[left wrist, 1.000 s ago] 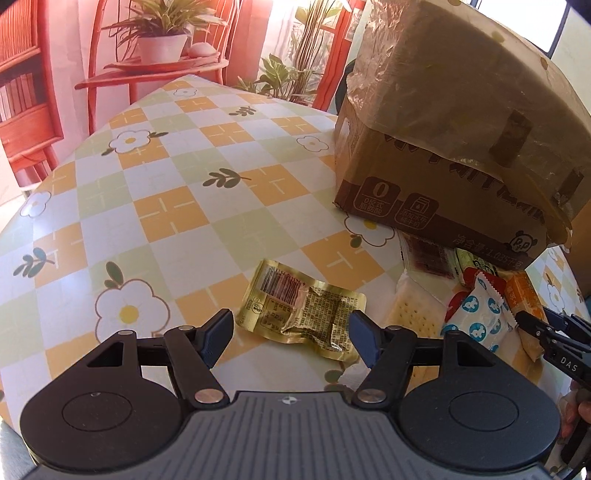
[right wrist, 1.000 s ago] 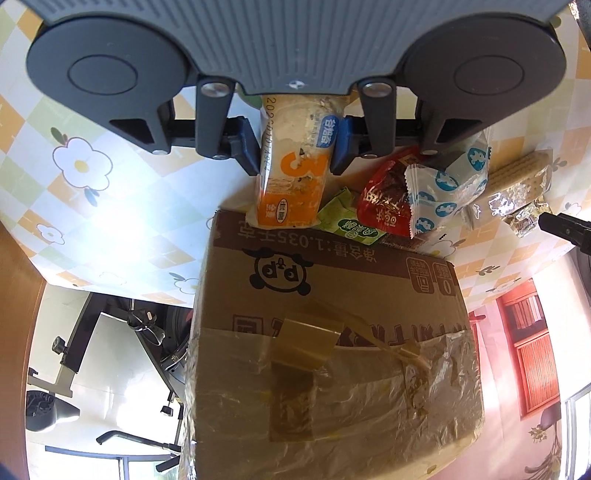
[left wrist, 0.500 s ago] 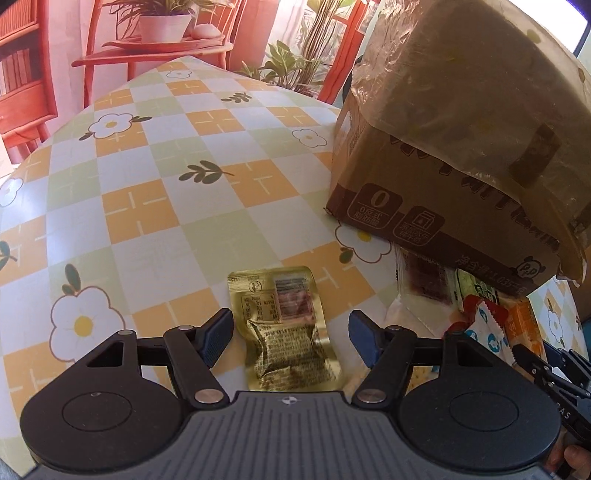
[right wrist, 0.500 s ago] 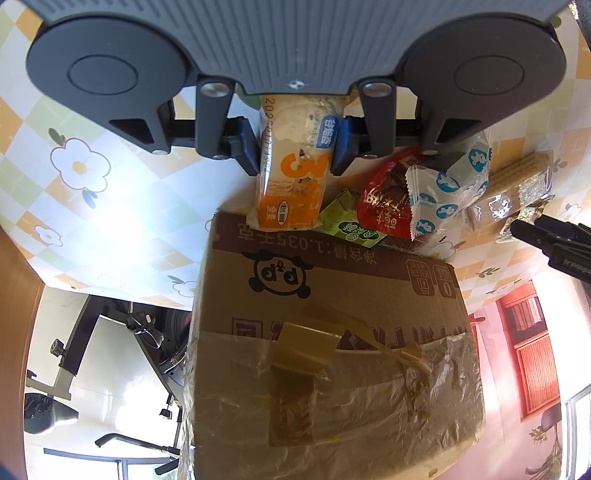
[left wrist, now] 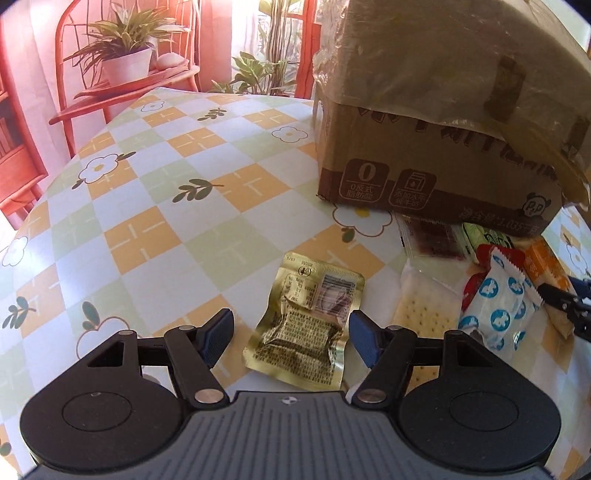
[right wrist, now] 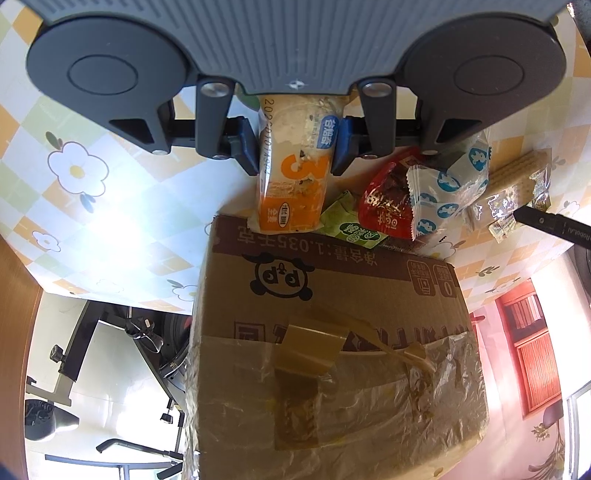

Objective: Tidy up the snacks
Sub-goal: 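Hold the bread packet with the right tool while the left tool lowers onto the gold foil packet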

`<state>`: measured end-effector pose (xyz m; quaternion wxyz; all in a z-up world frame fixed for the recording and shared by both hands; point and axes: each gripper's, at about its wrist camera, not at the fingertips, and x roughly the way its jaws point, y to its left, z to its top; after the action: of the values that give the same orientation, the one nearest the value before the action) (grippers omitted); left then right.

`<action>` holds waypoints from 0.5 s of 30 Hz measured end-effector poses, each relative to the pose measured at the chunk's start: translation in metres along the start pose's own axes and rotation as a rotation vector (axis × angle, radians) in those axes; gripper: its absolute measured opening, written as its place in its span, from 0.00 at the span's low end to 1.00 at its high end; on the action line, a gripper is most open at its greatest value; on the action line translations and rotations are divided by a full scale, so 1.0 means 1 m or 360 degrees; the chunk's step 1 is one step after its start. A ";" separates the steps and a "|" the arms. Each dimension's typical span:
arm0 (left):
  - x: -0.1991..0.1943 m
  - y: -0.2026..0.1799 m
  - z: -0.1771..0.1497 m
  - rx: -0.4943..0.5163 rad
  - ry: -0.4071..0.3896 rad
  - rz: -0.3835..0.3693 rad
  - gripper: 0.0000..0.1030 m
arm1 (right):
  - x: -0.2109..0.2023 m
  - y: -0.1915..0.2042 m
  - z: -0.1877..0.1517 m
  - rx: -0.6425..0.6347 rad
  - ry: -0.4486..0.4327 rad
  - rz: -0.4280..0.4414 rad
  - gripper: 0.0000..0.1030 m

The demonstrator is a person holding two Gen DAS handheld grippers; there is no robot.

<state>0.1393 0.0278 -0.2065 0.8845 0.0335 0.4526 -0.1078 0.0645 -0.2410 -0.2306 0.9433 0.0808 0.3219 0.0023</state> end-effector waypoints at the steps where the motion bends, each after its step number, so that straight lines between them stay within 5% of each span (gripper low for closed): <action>1: 0.000 -0.001 -0.003 0.0048 0.0010 -0.0001 0.69 | 0.000 0.000 0.000 0.0004 0.0001 0.0002 0.43; 15: 0.002 -0.014 -0.003 0.0234 -0.0054 -0.0009 0.69 | 0.000 0.001 0.000 0.0000 0.0005 -0.0005 0.43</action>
<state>0.1352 0.0146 -0.2088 0.8869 0.0952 0.4286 -0.1439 0.0648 -0.2398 -0.2303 0.9428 0.0803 0.3236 0.0011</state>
